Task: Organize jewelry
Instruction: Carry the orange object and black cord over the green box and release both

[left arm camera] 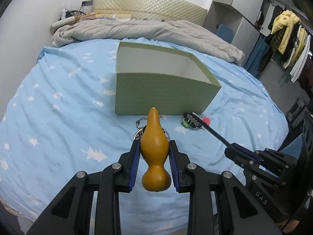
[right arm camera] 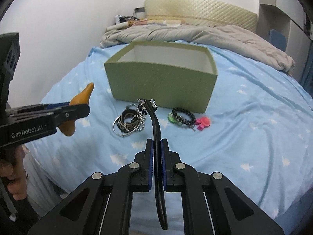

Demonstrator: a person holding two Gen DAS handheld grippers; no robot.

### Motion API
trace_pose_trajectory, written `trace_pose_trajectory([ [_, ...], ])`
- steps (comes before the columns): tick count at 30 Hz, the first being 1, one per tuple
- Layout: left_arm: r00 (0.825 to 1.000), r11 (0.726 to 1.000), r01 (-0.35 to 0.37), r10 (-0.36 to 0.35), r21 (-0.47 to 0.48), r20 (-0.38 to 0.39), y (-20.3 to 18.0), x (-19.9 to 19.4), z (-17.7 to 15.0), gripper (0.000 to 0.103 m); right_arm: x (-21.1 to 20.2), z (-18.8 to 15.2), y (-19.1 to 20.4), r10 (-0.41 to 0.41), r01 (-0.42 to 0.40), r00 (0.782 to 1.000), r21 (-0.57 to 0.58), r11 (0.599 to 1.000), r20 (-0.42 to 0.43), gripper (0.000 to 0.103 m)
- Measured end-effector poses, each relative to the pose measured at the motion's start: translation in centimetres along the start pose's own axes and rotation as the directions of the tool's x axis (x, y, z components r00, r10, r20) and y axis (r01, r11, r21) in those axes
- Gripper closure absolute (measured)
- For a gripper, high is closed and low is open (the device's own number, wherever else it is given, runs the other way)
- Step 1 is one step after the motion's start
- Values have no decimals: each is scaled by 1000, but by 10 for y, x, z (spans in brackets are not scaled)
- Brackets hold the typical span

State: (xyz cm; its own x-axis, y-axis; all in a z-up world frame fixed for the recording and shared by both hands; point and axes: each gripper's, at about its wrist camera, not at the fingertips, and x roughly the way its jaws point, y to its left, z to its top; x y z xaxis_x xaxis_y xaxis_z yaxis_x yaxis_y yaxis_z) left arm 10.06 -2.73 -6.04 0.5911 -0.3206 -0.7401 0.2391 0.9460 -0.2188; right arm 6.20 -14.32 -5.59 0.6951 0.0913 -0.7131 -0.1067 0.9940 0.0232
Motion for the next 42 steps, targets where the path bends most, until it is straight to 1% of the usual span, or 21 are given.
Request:
trace_pose_trajectory([
  [5, 999, 1000, 4, -5, 20, 39, -5, -15, 11, 74, -14, 14, 2, -10, 9, 999, 12, 1000, 47, 98],
  [11, 998, 998, 16, -19, 54, 63, -13, -21, 33, 74, -33, 41, 2, -25, 20, 991, 36, 999, 134, 98],
  [16, 996, 996, 17, -24, 85, 83, -18, -20, 58, 74, -45, 72, -3, -37, 26, 977, 57, 998, 210, 98],
  [20, 991, 993, -8, -7, 115, 133, -24, -20, 82, 74, -45, 97, -8, -39, 25, 971, 64, 998, 236, 98],
  [23, 989, 992, -20, 1, 124, 148, -25, -13, 102, 74, -37, 122, -12, -50, 33, 967, 72, 997, 250, 98],
  [27, 992, 992, -23, 7, 123, 128, -21, 6, 133, 74, -21, 147, -18, -73, 57, 969, 74, 996, 236, 98],
  [29, 994, 993, -28, 16, 114, 105, -15, 18, 148, 74, -7, 159, -25, -84, 69, 976, 82, 994, 203, 98],
  [31, 998, 995, -17, 11, 94, 65, -7, 33, 163, 74, 12, 170, -34, -79, 64, 985, 96, 993, 154, 98],
  [32, 999, 996, -22, 17, 89, 48, -4, 40, 170, 74, 18, 172, -37, -77, 63, 987, 96, 993, 141, 98],
  [33, 999, 995, -37, 34, 95, 26, -1, 49, 178, 74, 27, 176, -40, -71, 61, 991, 91, 994, 115, 98],
  [34, 999, 995, -36, 35, 89, 5, 1, 55, 181, 74, 39, 180, -44, -63, 55, 994, 89, 994, 85, 98],
  [35, 999, 998, -17, 20, 65, -45, 5, 65, 187, 74, 48, 183, -47, -59, 53, 996, 89, 995, 64, 98],
  [36, 996, 999, 0, 4, 44, -91, 9, 76, 192, 74, 61, 186, -51, -43, 41, 999, 89, 995, 31, 98],
  [37, 993, 999, -1, 6, 37, -114, 11, 83, 194, 74, 71, 187, -54, -32, 32, 999, 88, 996, 5, 98],
  [39, 987, 999, -28, 33, 31, -157, 14, 99, 199, 74, 90, 188, -59, -25, 29, 999, 83, 996, -42, 98],
  [42, 975, 999, -40, 46, 31, -218, 18, 120, 200, 74, 112, 185, -64, -8, 17, 995, 86, 996, -104, 98],
])
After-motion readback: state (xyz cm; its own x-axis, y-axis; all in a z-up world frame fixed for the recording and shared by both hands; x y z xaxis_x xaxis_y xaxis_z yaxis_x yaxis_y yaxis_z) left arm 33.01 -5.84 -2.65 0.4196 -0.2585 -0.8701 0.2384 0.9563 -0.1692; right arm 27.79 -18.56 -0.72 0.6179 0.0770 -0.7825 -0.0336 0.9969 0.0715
